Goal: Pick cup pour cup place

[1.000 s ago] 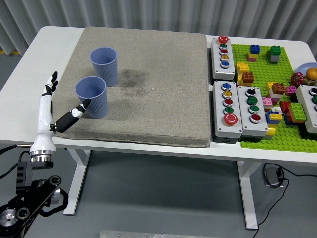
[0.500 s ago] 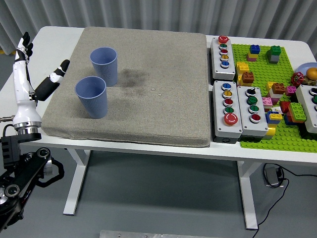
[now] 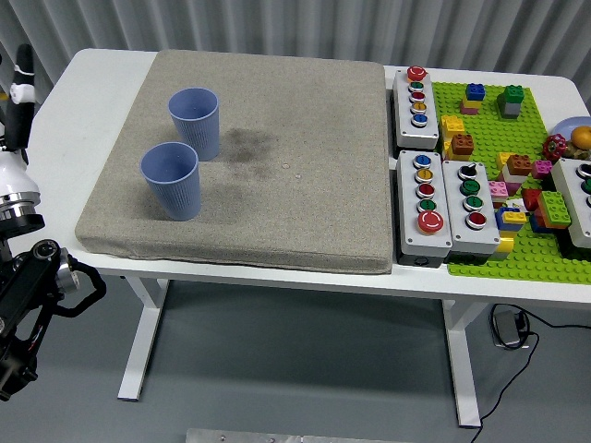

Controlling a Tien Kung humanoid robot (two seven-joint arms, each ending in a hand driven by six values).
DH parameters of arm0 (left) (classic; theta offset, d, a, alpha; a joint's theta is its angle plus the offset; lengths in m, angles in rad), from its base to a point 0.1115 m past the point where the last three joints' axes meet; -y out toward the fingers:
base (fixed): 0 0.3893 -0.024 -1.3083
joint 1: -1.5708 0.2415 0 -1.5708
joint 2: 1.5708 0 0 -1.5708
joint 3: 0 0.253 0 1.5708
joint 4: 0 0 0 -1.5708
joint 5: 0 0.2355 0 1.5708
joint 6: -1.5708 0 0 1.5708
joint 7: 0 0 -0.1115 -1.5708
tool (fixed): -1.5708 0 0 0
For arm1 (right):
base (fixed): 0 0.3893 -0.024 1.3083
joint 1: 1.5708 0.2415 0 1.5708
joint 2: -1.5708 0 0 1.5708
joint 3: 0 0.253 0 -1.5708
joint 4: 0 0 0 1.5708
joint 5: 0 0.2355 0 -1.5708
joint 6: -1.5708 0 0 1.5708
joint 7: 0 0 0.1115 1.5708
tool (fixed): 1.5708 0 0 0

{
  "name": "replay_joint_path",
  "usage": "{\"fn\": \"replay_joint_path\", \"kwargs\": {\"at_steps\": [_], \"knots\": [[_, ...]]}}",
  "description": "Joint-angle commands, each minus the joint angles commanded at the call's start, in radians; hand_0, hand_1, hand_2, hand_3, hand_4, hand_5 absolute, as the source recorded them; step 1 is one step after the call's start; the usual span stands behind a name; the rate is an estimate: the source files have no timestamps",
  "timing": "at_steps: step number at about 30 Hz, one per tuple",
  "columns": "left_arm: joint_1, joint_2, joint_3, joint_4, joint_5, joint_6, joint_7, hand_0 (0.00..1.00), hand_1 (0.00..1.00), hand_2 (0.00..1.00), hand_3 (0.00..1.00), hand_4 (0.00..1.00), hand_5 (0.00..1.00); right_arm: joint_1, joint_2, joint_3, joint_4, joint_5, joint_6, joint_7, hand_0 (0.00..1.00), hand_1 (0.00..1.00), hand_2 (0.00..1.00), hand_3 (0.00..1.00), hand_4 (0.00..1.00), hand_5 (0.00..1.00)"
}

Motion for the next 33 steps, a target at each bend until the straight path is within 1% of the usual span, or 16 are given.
{"fn": "replay_joint_path", "kwargs": {"at_steps": [6, 14, 33], "knots": [[0.022, -0.001, -0.024, -0.015, 0.008, 0.0, 0.004, 0.875, 0.897, 0.998, 0.948, 0.756, 0.998, 0.002, -0.002, 0.025, 0.001, -0.045, 0.01, -0.006, 0.671, 0.55, 0.495, 0.542, 0.029, 0.383], [0.041, 0.003, -0.031, -0.029, 0.016, 0.0, 0.007, 0.873, 0.897, 0.994, 0.95, 0.755, 0.998, 0.0, -0.003, 0.044, 0.001, -0.079, 0.022, -0.012, 0.67, 0.55, 0.496, 0.542, 0.031, 0.383], [0.055, 0.002, -0.043, -0.052, 0.03, 0.0, 0.015, 0.872, 0.898, 0.993, 0.95, 0.756, 0.998, 0.01, -0.003, 0.046, 0.0, -0.084, 0.024, -0.016, 0.671, 0.55, 0.495, 0.543, 0.032, 0.384]]}}
